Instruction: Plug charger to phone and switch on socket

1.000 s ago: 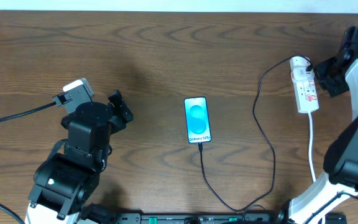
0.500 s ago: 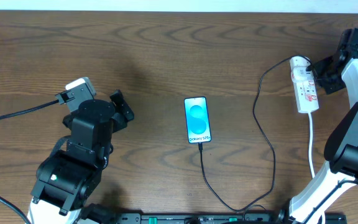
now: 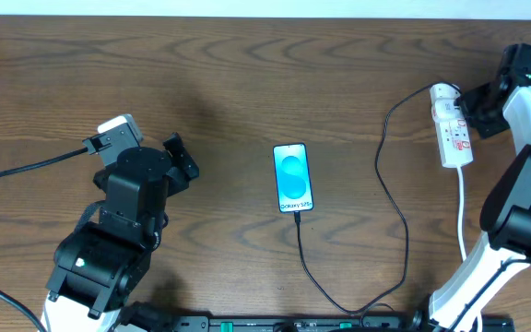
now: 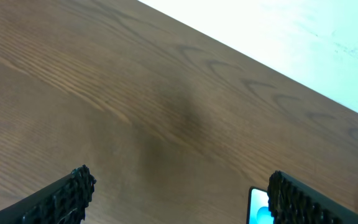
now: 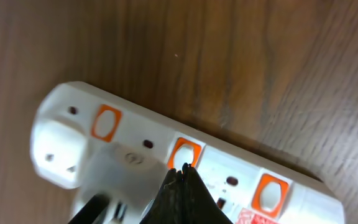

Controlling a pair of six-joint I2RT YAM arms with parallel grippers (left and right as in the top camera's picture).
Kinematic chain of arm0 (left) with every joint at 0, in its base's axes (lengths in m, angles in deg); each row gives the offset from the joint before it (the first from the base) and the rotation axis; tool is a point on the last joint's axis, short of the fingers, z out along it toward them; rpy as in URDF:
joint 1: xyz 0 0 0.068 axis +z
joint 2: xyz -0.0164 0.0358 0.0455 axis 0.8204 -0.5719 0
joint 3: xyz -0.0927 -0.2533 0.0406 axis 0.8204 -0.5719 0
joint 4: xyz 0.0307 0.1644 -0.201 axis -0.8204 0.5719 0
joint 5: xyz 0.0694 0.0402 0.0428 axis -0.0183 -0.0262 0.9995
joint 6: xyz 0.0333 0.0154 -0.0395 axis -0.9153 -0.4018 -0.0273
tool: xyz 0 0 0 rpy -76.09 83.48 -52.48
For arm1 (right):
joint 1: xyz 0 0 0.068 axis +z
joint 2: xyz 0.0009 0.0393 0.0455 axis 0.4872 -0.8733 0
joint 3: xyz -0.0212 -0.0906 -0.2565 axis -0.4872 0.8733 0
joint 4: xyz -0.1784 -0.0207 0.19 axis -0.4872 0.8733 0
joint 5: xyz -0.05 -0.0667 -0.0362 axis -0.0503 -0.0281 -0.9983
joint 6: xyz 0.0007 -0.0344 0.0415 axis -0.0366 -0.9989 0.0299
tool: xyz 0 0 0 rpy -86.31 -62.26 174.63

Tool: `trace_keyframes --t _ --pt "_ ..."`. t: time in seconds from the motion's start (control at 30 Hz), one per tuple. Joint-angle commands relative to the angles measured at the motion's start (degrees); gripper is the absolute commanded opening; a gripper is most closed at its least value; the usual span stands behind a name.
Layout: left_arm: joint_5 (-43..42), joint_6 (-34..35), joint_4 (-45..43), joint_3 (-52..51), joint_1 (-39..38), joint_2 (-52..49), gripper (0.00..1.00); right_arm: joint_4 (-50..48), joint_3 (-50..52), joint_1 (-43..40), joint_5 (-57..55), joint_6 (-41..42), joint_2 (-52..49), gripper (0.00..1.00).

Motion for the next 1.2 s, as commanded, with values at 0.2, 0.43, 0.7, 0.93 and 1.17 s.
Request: trace_keyframes --t 0.2,0.43,0.7,0.93,1.17 --pt "1.0 -0.4 0.2 0.5 0.3 0.0 0.91 -1.9 -1.1 -0.1 3.0 0.4 -1.2 0.01" --pt "1.0 -0.4 0.2 0.5 0.3 0.0 0.91 -1.9 -1.0 -0.1 3.4 0.3 -1.2 0.01" --pt "1.0 -0.4 0.2 0.5 0.3 0.0 0.92 -1.2 -0.2 2.3 3.0 -0.3 -2.9 0.01" --pt "1.0 -0.4 0.2 0.5 0.3 0.0 0.91 1.7 -0.2 3.8 -3.8 -0.3 -4.5 0.01" --pt "1.0 -0.4 0.2 0.5 0.3 0.0 0.91 3.4 -0.2 3.2 -5.4 -1.4 -4.5 0.01"
